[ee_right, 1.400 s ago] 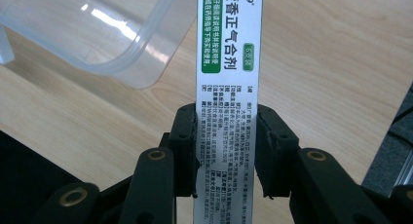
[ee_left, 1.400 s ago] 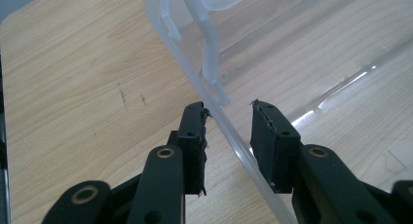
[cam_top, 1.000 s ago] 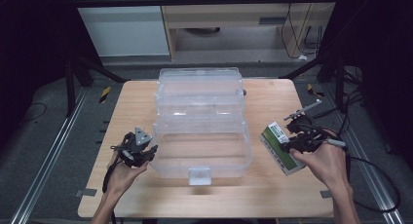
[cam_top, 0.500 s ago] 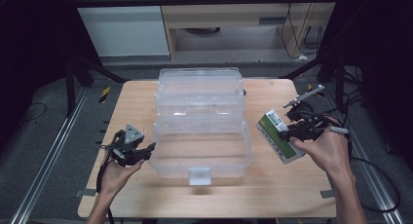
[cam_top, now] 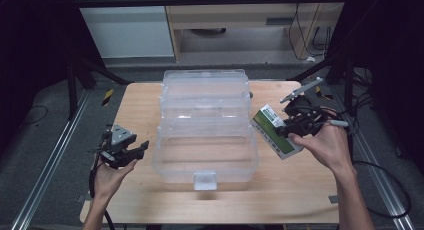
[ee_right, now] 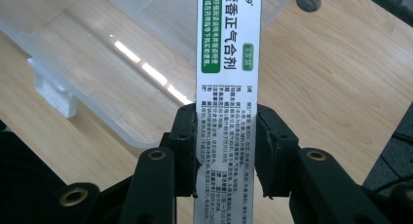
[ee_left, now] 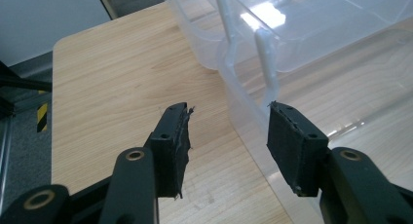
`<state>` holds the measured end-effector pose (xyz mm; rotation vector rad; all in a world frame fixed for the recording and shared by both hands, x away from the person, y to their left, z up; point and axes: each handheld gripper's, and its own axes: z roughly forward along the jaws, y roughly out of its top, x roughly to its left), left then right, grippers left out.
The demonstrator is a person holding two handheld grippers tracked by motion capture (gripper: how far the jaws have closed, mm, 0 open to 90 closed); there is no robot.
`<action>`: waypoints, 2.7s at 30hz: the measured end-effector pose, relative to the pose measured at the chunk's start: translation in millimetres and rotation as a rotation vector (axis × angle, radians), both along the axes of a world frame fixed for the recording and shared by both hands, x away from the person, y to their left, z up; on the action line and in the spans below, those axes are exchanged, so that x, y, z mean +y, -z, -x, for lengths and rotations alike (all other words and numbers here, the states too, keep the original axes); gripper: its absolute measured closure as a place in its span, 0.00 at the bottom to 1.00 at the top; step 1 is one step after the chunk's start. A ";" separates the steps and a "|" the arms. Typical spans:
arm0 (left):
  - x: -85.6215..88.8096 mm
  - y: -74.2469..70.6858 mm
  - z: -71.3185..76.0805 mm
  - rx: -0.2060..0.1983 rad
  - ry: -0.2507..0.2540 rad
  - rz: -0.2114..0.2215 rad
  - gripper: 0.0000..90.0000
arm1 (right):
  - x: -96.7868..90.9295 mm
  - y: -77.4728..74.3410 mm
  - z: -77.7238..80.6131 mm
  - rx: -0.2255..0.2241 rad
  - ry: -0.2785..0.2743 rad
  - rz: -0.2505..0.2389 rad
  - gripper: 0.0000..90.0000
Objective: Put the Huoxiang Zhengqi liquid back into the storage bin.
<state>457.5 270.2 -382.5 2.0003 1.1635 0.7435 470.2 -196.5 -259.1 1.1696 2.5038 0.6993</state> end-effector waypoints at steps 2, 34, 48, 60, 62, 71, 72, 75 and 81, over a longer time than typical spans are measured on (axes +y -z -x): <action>1.6 0.0 -0.3 -0.001 -0.007 0.001 0.55 | 4.2 -1.7 -0.5 0.002 -0.026 -0.002 0.72; 14.8 8.7 -8.7 0.032 -0.059 -0.022 0.56 | 58.9 -0.3 -20.6 0.003 -0.471 -0.009 0.72; 17.5 10.2 -9.6 0.031 -0.070 -0.029 0.56 | 80.3 10.0 -28.0 -0.001 -0.599 0.048 0.72; 18.1 11.3 -10.4 0.036 -0.072 -0.030 0.55 | 91.2 25.1 -31.7 0.021 -0.682 0.112 0.72; 18.7 11.3 -10.5 0.036 -0.075 -0.030 0.55 | 93.3 27.7 -31.2 0.025 -0.698 0.125 0.72; 18.2 11.8 -10.5 0.036 -0.072 -0.035 0.55 | 94.5 35.9 -33.7 0.030 -0.727 0.150 0.72; 17.5 12.6 -10.7 0.037 -0.071 -0.037 0.55 | 94.3 38.4 -33.8 0.037 -0.732 0.154 0.72; 16.7 13.4 -11.3 0.041 -0.070 -0.040 0.55 | 95.2 41.3 -33.5 0.055 -0.744 0.164 0.72; 16.4 14.5 -11.8 0.045 -0.069 -0.042 0.55 | 97.0 45.7 -36.8 0.058 -0.752 0.178 0.72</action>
